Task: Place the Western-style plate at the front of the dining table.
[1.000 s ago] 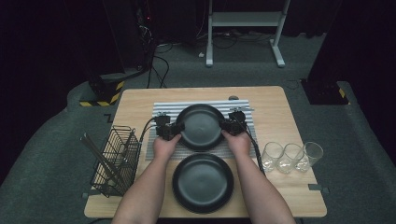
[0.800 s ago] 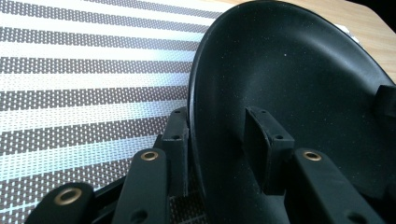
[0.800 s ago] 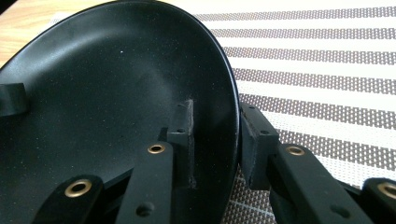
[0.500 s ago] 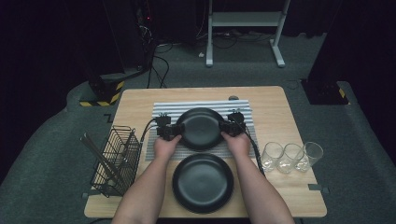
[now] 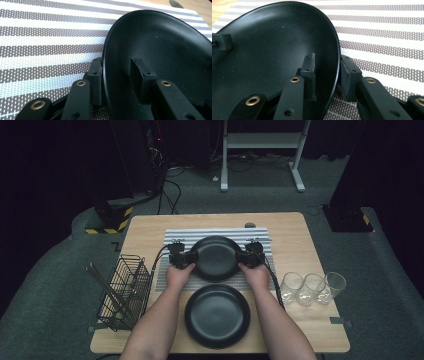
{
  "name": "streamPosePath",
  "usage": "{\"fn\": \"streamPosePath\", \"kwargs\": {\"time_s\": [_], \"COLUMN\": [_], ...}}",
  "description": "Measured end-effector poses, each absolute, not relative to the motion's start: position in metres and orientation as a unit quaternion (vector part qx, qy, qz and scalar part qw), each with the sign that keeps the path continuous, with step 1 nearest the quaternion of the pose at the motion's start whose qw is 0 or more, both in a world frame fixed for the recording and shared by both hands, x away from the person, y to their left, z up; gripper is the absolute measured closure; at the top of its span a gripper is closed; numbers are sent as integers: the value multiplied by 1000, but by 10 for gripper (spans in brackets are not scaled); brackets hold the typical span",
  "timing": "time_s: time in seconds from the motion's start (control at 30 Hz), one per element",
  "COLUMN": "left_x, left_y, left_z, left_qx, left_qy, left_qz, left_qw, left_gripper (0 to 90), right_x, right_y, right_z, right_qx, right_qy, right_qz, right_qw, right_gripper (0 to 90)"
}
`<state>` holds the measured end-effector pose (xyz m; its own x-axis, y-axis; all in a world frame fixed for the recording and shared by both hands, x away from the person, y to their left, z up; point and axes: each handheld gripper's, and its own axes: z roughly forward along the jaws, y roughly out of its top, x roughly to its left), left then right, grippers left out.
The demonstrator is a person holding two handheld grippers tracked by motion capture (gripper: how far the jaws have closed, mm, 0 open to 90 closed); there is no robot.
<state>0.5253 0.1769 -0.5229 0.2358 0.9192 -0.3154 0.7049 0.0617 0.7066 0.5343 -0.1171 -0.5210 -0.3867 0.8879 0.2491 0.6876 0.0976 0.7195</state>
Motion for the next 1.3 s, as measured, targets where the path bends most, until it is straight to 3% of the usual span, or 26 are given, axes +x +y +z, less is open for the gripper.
{"fn": "streamPosePath", "kwargs": {"time_s": [0.23, 0.37, 0.7, 1.3], "left_x": [525, 521, 502, 449], "left_y": [174, 172, 171, 163], "left_z": [-521, -516, -497, -474], "left_qx": [680, 682, 684, 697], "left_qy": [600, 594, 581, 538], "left_qz": [144, 163, 207, 252], "left_qw": [396, 394, 389, 401], "left_gripper": [628, 585, 499, 521], "right_x": [532, 529, 513, 454], "right_y": [-119, -115, -120, -102], "right_z": [-520, -518, -503, -472], "right_qx": [539, 537, 541, 483], "right_qy": [732, 737, 723, 744], "right_qz": [399, 389, 398, 405], "right_qw": [119, 131, 159, 223], "right_gripper": [676, 605, 528, 584]}}
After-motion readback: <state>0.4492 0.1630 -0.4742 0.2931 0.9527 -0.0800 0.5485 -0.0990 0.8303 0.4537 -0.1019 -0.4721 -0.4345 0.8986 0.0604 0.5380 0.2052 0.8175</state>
